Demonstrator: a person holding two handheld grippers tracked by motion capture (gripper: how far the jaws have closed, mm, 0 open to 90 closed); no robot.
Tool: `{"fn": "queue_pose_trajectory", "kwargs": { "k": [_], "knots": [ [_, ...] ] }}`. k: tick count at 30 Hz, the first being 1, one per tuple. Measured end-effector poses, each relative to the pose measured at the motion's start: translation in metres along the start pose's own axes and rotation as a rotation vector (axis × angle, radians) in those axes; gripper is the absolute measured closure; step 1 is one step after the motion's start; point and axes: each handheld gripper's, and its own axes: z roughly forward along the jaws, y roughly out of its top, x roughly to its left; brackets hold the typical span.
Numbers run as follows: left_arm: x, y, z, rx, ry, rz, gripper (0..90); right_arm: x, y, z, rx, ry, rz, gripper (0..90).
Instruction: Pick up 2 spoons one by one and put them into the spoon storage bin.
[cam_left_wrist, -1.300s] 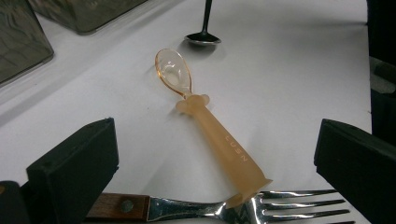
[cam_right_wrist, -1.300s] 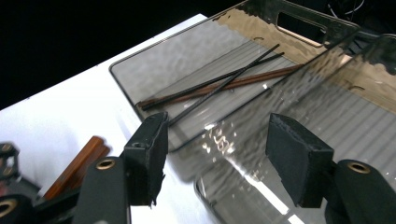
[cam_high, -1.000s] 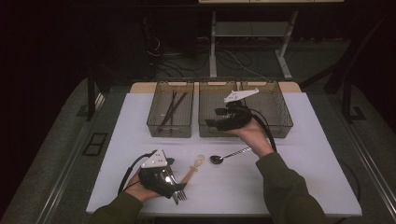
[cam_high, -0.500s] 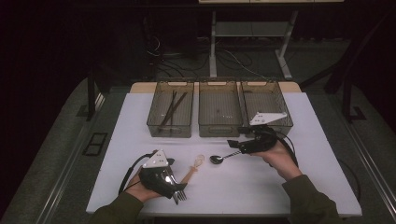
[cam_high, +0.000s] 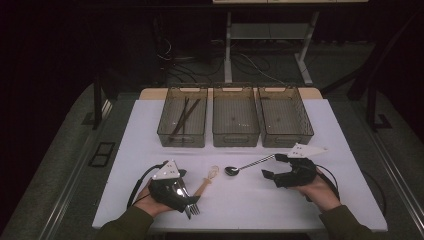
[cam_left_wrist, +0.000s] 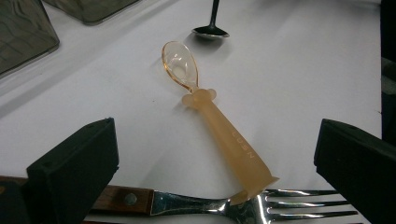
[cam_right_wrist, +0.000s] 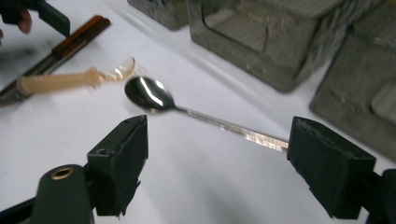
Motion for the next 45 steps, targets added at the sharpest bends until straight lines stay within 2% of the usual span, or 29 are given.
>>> {"fn": "queue_pose_trajectory", "kwargs": {
  "k": [6,9,15,18,21,29,34,41,45],
  "knots": [
    [0.0,0.0,-0.001,0.0,0.005,-0.002,0.0,0.001,-0.021,-0.011,-0.006,-0.016,-0.005,19.1],
    [0.001,0.002,-0.001,-0.019,-0.01,-0.02,0.0,0.0,-0.028,-0.016,-0.009,-0.019,-0.003,18.7],
    [0.002,0.008,0.0,-0.005,0.009,-0.016,1.0,-0.001,-0.042,-0.022,0.003,-0.052,-0.012,17.6],
    [0.004,0.013,0.002,-0.004,0.018,-0.025,5.4,-0.001,-0.046,-0.028,0.0,-0.055,-0.009,17.6],
    [0.008,0.02,0.005,-0.008,0.023,-0.037,14.4,-0.002,-0.05,-0.031,0.01,-0.061,-0.015,17.6],
    [0.015,0.035,0.016,-0.011,0.031,-0.068,34.2,0.0,-0.047,-0.03,-0.001,-0.061,-0.017,17.6],
    [0.018,0.042,0.028,-0.004,0.032,-0.088,41.9,0.001,-0.046,-0.029,-0.001,-0.062,-0.023,17.6],
    [0.023,0.05,0.053,0.056,0.053,-0.104,52.0,0.002,-0.045,-0.028,0.003,-0.065,-0.035,17.6],
    [0.024,0.052,0.063,0.093,0.07,-0.087,56.7,0.003,-0.045,-0.028,0.005,-0.065,-0.044,17.6]
  ]
}}
